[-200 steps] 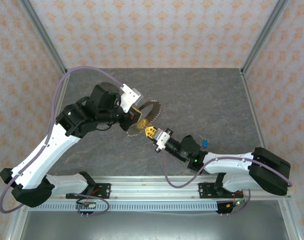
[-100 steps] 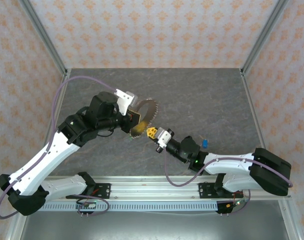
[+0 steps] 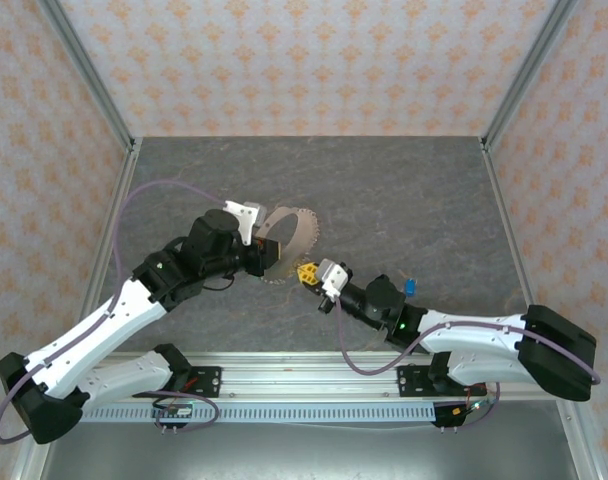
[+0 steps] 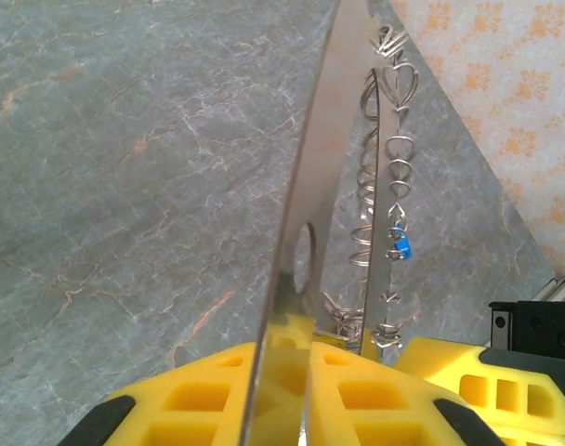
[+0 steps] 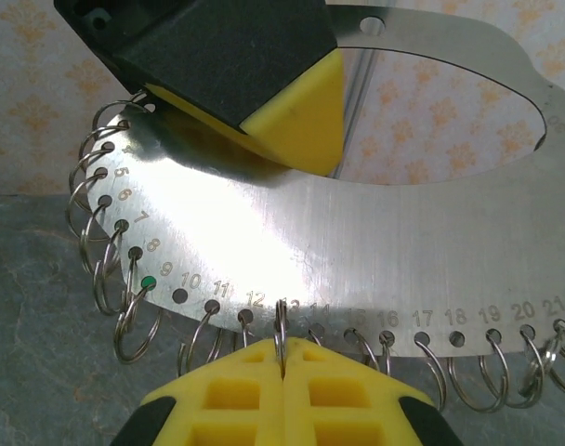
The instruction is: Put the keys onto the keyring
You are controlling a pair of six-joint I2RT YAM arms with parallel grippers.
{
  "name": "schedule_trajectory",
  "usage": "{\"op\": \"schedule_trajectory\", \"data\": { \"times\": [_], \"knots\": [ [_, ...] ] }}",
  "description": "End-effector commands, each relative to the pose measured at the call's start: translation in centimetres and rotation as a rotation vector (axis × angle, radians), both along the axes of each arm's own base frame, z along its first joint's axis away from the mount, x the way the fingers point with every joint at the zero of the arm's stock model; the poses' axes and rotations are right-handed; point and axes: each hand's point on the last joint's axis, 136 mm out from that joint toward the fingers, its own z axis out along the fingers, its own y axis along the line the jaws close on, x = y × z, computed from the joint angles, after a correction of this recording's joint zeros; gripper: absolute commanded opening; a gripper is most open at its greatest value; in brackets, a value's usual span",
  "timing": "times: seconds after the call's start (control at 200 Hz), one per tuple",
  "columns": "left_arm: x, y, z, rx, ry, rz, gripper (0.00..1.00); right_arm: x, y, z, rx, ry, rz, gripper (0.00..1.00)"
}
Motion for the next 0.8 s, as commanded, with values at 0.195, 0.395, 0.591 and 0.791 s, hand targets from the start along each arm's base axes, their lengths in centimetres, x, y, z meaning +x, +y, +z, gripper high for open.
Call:
{"op": "schedule_trajectory", "data": {
  "times": [0.195, 0.395, 0.591, 0.791],
  "knots": [
    [0.7, 0.3, -2.3, -0.163, 0.1, 0.163, 0.25, 0.6, -0.8, 0.9, 0.078, 0.011, -0.052, 0.0],
    [1.0, 1.8, -4.9, -0.157, 0.122, 0.267, 0.34, 0.4, -0.6, -0.3, 0.035, 0.046, -0.041, 0.0],
    [1.2, 2.1, -8.0, -0.116, 0.162, 0.295, 0.37, 0.5, -1.4, -2.1, 0.012, 0.099, -0.068, 0.0],
    [1.2, 1.8, -11.0, -0.112, 0.217, 0.307, 0.46, 0.8, -1.7, -4.2, -0.052, 0.158, -0.09, 0.0]
  ]
}}
